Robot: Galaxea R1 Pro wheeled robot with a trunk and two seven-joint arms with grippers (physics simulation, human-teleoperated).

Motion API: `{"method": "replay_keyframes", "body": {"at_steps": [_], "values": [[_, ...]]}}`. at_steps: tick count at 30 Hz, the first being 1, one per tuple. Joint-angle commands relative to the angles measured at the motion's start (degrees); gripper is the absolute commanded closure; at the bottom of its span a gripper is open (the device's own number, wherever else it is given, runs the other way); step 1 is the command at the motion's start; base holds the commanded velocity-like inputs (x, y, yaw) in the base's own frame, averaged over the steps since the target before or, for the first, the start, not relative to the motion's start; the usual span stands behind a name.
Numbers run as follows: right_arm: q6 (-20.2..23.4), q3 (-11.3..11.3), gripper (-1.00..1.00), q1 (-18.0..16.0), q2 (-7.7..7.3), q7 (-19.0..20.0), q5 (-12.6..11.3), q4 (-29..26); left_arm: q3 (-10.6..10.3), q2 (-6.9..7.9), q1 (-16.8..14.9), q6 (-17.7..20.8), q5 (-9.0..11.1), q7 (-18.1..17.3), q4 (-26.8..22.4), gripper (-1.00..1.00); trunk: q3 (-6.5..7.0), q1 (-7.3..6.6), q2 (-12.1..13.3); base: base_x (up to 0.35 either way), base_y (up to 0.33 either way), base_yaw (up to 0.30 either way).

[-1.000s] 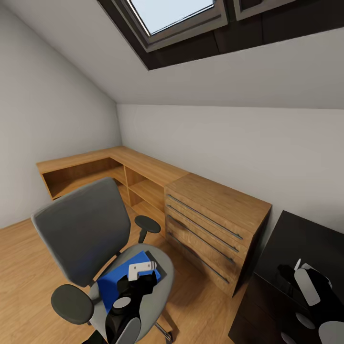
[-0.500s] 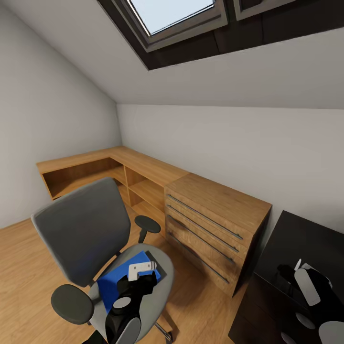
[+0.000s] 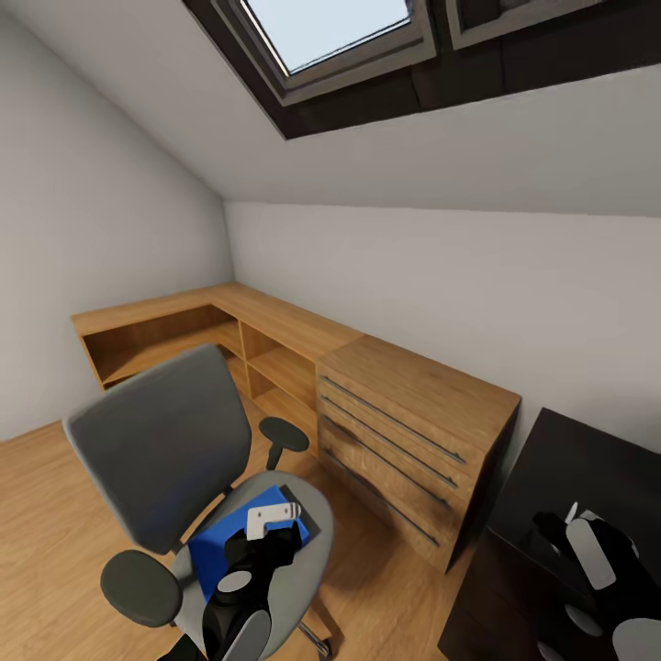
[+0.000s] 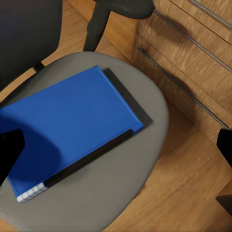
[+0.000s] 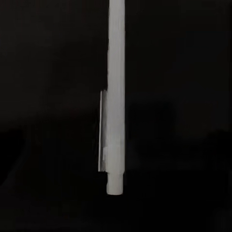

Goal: In the bedroom, organize the workspace by keeping the computer under the desk, ensuring the monitor is on the desk, placing the keyboard on the desk next to the monitor, placing the mouse on the desk next to the keyboard, moving the folder from the swivel chair onto the desk next to the mouse, stacking the notebook on top of the folder with the pen on top of the notebook, and positioning the swivel chair next to the desk.

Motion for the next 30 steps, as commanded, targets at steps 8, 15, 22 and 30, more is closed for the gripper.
{"method": "replay_keyframes", "body": {"at_steps": [8, 15, 22, 30], "values": [[0.1, 0.0, -1.0, 0.0, -0.01, -0.5, -0.6, -0.2, -0.1, 0.0, -0.1, 0.2, 0.4, 0.5, 0.0, -1.0, 1.38, -1.76, 3.2, 0.0, 0.0, 0.0], [0.1, 0.0, -1.0, 0.0, 0.01, -0.5, -0.6, -0.8, -0.1, 0.03, -0.1, 0.2, 0.4, 0.5, 0.0, -1.0, 2.63, -3.3, 6.0, 0.0, 0.0, 0.0], [0.4, 0.1, -1.0, 0.0, 1.12, -1.0, -0.6, -7.5, -0.1, 0.07, -0.1, 0.1, 0.4, 0.5, 0.0, -1.0, 3.89, -4.84, 8.8, 0.0, 0.0, 0.0], [0.6, 0.3, -1.0, 0.1, 4.14, -1.3, -0.3, -11.6, 0.1, 0.21, -0.1, -0.1, 0.3, 0.5, -0.2, -1.0, 5.32, -6.59, 12.0, 0.0, 0.0, 0.01]]}}
